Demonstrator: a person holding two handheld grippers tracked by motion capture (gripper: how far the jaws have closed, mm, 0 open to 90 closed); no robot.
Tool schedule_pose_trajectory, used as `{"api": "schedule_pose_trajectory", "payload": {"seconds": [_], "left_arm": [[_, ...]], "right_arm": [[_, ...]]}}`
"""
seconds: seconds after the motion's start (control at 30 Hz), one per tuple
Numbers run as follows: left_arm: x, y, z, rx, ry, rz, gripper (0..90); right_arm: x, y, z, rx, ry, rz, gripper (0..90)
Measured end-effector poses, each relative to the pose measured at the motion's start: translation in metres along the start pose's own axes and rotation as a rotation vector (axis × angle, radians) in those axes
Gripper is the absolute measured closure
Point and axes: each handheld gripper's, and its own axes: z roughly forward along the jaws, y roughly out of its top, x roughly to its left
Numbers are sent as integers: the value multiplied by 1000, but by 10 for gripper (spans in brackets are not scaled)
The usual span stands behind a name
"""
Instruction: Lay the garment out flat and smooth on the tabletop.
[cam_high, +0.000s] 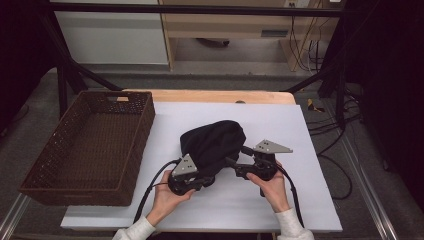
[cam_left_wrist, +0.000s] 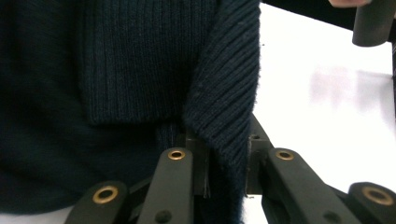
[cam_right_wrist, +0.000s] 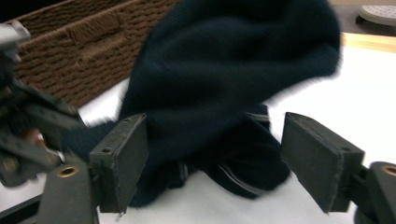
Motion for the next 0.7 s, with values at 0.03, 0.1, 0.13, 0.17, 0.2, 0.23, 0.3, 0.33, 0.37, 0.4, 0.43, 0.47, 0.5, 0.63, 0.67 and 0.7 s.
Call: {"api": "schedule_pose_trajectory", "payload": {"seconds": [0.03, 0.1, 0.13, 0.17, 0.2, 0.23, 0.3, 0.33, 0.37, 0.4, 0.43, 0.47, 0.5, 0.63, 0.67, 0.7], "left_arm": [[-1, 0, 2, 1, -3, -1, 774], [-4, -1, 5, 1, -9, 3, 772], [-5, -2, 6, 2, -7, 5, 772], [-5, -2, 7, 5, -12, 5, 772], [-6, -3, 7, 5, -13, 5, 771], [-6, -3, 8, 4, -12, 7, 770], [-6, -4, 8, 2, -15, 5, 767], [-6, -4, 8, 0, -16, 4, 762], [-6, -4, 8, -3, -16, 5, 762], [-5, -3, 7, -14, -22, 1, 749], [-5, -3, 7, -14, -22, 1, 736], [-5, -3, 6, -22, -26, -1, 716], [-4, -2, 5, -32, -32, -7, 716], [-1, 1, -4, -63, -57, -34, 459], [0, 2, -6, -64, -43, -31, 403], [1, 2, -10, -70, -35, -33, 397]], "right_arm": [[0, 0, 0, 0, 0, 0, 261], [2, 3, 4, -10, 2, 3, 293], [3, 4, 6, -12, 1, 10, 311], [3, 5, 8, -13, -1, 15, 340], [3, 5, 11, -10, -4, 16, 392], [3, 6, 13, -10, -17, 18, 453], [2, 6, 16, 6, -12, 26, 576], [0, 6, 17, 16, -22, 27, 708], [0, 6, 17, 16, -22, 27, 708], [-1, 5, 15, 29, -27, 28, 793], [-1, 5, 15, 29, -27, 28, 793], [-3, 6, 11, 41, -39, 21, 819], [-3, 6, 11, 41, -39, 21, 819], [-14, 11, -10, 14, -77, 42, 830], [-17, 11, -14, 9, -87, 46, 831], [-20, 12, -19, 6, -100, 46, 831]]}}
